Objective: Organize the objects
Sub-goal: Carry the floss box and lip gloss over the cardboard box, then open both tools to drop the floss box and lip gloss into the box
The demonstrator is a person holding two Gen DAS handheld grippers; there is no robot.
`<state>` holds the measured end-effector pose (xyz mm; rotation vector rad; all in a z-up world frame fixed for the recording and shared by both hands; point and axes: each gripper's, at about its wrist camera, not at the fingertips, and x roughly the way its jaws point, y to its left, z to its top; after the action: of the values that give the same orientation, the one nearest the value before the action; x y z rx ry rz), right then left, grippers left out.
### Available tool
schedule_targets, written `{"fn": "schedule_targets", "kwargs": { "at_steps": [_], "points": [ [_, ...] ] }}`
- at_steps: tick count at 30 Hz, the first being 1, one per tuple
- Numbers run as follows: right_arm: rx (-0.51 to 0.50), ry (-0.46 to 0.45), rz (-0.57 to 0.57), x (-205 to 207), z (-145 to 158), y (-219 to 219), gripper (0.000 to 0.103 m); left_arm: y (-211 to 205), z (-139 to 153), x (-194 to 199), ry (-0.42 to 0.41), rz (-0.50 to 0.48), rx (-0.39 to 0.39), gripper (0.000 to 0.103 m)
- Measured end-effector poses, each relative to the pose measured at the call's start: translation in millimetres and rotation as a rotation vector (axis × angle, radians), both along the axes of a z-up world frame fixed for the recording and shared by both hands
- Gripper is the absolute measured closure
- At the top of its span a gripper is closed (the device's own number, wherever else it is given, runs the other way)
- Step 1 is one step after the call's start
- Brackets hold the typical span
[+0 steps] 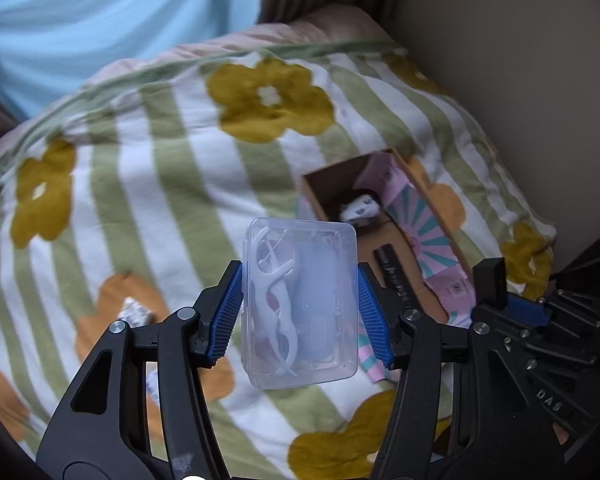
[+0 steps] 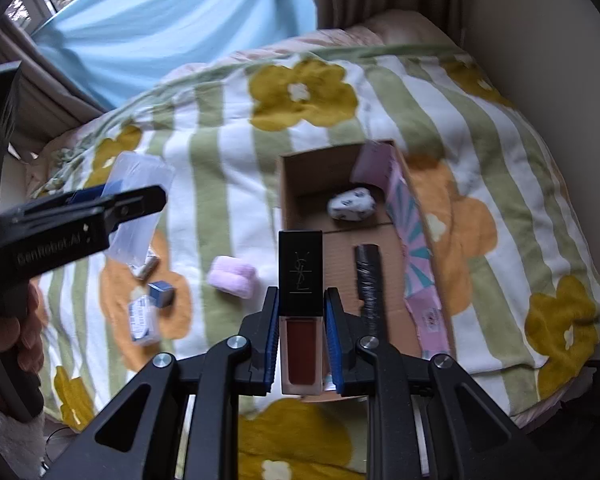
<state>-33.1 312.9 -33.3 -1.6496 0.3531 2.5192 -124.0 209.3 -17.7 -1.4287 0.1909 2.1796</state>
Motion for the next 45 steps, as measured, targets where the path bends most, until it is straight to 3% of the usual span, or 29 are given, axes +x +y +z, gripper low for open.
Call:
{"fn": "schedule_targets", "kwargs": {
  "at_steps": [9, 20, 26, 36, 37, 38, 39, 40, 41, 45],
  "points": [
    [-0.006, -0.049, -0.015, -6.0, -56.5, 32.1, 0.084, 94.7, -60.0, -28.5, -0.084, -0.167, -0.061, 0.051],
    [-0.041, -0.111, 0.055, -22.6, -127.8, 44.5, 0.084, 185.9, -137.8, -54.1, -0.137, -0.349, -0.162, 0.051],
    [-0.074, -0.132, 0.069, -30.5, -156.7, 49.7, 0.083, 205.9, -172.5, -60.8, -0.150, -0.411, -0.199, 0.051],
    [-0.091, -0.124, 0.055, -29.3, -163.5, 52.8, 0.083, 207.4, -185.3, -60.8, -0.173, -0.451, -0.210, 0.051],
    [-0.102, -0.118, 0.045, -28.1, -163.2, 54.3, 0.079, 208.7, -185.4, -59.7, -0.174, -0.459, -0.217, 0.047],
    [-0.115, -0.114, 0.042, -27.2, -163.2, 55.2, 0.064, 209.6, -184.5, -57.8, -0.165, -0.466, -0.231, 0.041],
    [-0.135, -0.108, 0.034, -25.6, -163.1, 56.7, 0.050, 209.7, -183.0, -56.1, -0.150, -0.471, -0.241, 0.014],
    [-0.142, -0.102, 0.026, -23.7, -162.6, 57.6, 0.020, 208.5, -180.0, -54.5, -0.136, -0.476, -0.243, 0.001],
    [-0.144, -0.091, 0.018, -21.4, -161.3, 58.1, 0.009, 207.2, -177.0, -53.1, -0.123, -0.483, -0.227, 0.000],
    [-0.160, -0.070, -0.003, -13.2, -158.5, 59.4, 0.008, 205.9, -175.2, -53.5, -0.112, -0.486, -0.229, 0.000]
  ]
}}
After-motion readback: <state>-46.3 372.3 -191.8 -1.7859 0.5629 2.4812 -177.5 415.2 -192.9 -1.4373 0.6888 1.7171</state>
